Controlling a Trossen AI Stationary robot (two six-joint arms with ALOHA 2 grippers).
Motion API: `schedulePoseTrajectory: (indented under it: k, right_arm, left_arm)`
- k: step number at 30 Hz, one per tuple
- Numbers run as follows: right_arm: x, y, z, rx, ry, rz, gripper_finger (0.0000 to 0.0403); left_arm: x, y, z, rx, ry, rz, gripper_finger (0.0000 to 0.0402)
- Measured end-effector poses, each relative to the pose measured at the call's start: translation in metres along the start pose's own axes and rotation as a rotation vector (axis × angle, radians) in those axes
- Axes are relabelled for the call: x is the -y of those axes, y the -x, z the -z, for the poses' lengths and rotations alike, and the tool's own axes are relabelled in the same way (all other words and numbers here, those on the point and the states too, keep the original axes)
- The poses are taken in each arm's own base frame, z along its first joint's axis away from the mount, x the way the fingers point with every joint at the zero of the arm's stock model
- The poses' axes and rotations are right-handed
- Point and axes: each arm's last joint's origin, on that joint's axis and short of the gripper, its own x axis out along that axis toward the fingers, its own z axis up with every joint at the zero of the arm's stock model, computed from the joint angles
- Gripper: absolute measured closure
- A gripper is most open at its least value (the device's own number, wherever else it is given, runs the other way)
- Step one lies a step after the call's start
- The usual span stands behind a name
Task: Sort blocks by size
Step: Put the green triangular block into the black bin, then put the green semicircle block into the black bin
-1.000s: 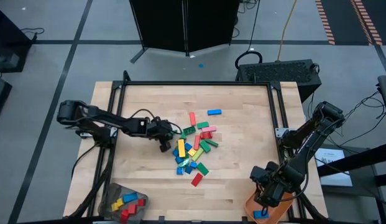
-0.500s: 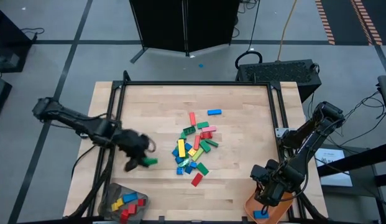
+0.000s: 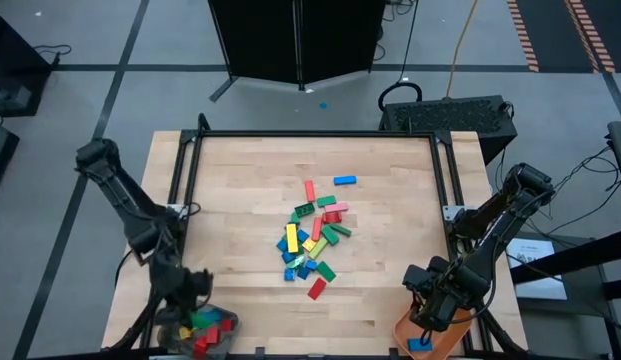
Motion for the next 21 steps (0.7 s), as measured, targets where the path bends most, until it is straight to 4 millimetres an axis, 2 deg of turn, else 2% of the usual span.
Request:
schedulePoseTrajectory:
  k: [2, 8, 11, 16, 19, 21]
  right_arm:
    - [0.0, 0.0, 0.0, 0.0, 0.0, 0.0, 0.0126]
    - [0.0, 0.0, 0.0, -0.001, 0.0, 0.003, 0.0126]
    - [0.001, 0.0, 0.0, -0.001, 0.0, 0.007, 0.0126]
    - [0.003, 0.0, 0.0, -0.003, 0.015, 0.029, 0.0126]
    - [0.005, 0.0, 0.0, -0.004, 0.026, 0.047, 0.0126]
    - [0.005, 0.0, 0.0, -0.005, 0.028, 0.054, 0.0126]
  left_arm:
    - [0.003, -0.007, 0.002, -0.009, -0.013, 0.022, 0.0306]
    - [0.009, -0.021, 0.0, -0.008, -0.042, 0.067, 0.0206]
    - [0.008, -0.023, 0.0, -0.008, -0.047, 0.068, 0.0176]
    - [0.006, -0.022, -0.002, -0.033, -0.047, 0.063, 0.0166]
    - [-0.007, -0.014, -0.012, -0.032, -0.017, -0.065, 0.0173]
    - [-0.016, -0.003, -0.022, -0.009, -0.057, -0.184, 0.0181]
